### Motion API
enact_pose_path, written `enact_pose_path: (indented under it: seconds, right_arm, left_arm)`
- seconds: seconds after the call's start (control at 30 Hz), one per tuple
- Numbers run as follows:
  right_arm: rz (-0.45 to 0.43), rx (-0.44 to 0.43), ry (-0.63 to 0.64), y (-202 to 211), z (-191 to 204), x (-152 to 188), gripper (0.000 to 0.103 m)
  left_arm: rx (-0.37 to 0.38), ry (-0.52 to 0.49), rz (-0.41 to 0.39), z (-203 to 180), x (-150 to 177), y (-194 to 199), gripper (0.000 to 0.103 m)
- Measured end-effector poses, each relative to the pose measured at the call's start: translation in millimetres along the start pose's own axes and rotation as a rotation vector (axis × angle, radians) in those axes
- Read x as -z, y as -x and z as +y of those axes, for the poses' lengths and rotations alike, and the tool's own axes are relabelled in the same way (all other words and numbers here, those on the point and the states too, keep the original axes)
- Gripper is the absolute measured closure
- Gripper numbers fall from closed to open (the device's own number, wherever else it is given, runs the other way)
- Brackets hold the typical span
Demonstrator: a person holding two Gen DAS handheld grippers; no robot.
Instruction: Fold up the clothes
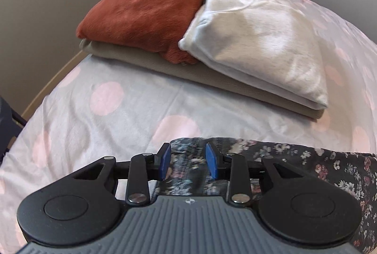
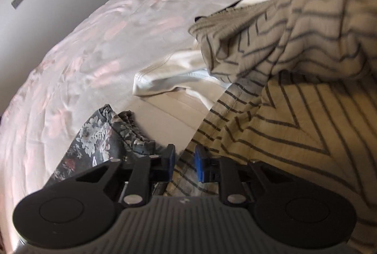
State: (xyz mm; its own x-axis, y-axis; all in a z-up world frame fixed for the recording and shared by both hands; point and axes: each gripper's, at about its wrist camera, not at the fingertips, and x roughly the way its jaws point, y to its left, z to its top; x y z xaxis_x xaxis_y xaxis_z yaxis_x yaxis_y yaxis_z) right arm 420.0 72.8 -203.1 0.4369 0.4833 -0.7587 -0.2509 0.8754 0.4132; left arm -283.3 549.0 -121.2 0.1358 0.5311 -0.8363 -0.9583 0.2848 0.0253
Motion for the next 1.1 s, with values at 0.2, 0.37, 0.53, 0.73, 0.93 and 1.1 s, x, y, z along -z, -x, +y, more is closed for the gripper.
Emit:
enact_pose_path:
  seconds: [0.2,0.37,0.53,0.73,0.93,1.1]
  right_arm:
    - [0.030,-0.132,-0.054,-1,-4,3,0.080]
    - [0.044,-0.119,-0.012,-10,5,12,0.081]
    - [-0.045,-0.097,0.058,12,16,8,0.092]
    - [-0.100,0.037,0.192,22,19,11,0.092]
    - [-0.030,-0.009,0.125,11,-10,11,0.088]
    - [-0.127,-0.015,0.183,41,-4,-5,0.076]
  left_arm:
    - [0.009,-0.058,-0.011,-27,-7,8,0.072]
    - [0.015,-0.090,-0.012,-40,-6,15,0.072]
    - [-0.001,-0.109,-0.030,-42,-8,28,0.072]
    - [-0.014,-0.080,-0.061,-30,-14,45,0.072]
    - [-0.029,-0.070,-0.068,-24,-14,51,0.072]
    - [-0.025,-0.048,-0.053,-24,-11,42,0.066]
